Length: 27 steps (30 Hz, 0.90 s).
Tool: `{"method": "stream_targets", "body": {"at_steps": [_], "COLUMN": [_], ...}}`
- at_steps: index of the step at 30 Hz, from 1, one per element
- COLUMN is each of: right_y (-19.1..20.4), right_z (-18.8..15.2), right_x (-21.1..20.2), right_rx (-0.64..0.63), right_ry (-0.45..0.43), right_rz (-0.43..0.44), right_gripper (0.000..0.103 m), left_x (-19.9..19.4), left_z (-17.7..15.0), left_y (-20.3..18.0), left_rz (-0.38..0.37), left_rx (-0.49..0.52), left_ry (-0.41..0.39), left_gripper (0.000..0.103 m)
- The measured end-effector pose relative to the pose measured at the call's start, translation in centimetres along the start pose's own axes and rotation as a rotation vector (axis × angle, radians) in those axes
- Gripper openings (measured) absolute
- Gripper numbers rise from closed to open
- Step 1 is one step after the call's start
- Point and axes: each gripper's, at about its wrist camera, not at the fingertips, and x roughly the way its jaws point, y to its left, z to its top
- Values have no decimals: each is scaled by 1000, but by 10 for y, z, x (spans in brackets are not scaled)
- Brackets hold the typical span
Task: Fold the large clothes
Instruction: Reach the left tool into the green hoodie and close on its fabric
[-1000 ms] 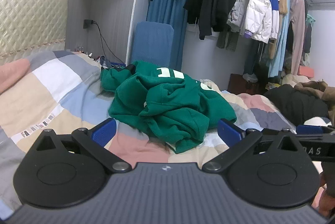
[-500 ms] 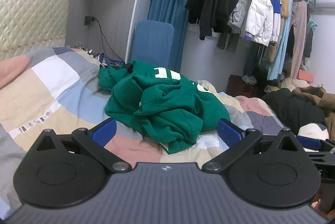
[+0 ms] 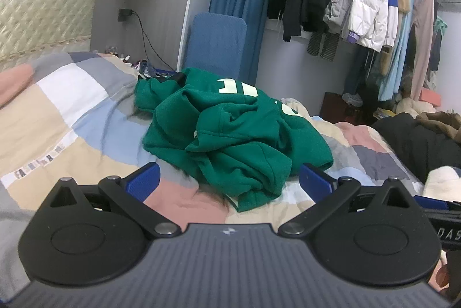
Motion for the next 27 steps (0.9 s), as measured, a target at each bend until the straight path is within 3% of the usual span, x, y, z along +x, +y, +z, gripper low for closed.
{"method": "stream_targets", "body": {"at_steps": [12,22,27], "right_y": [-15,-31,-35], "right_z": [26,43,52], "right_x": [57,114,146], "right_rx": [74,140,180], "right_ry": [35,61,67], "right_rz": [-88,-90,-81], "right_gripper": [103,103,103], "left_x": [89,188,228], "left_z": [13,19,17], "left_y": [8,11,15], "left_rz": [-76,-135,-153], "left_rx": [-63,-118,-160], "left_ry": [112,213,223], "left_gripper": [103,102,102]}}
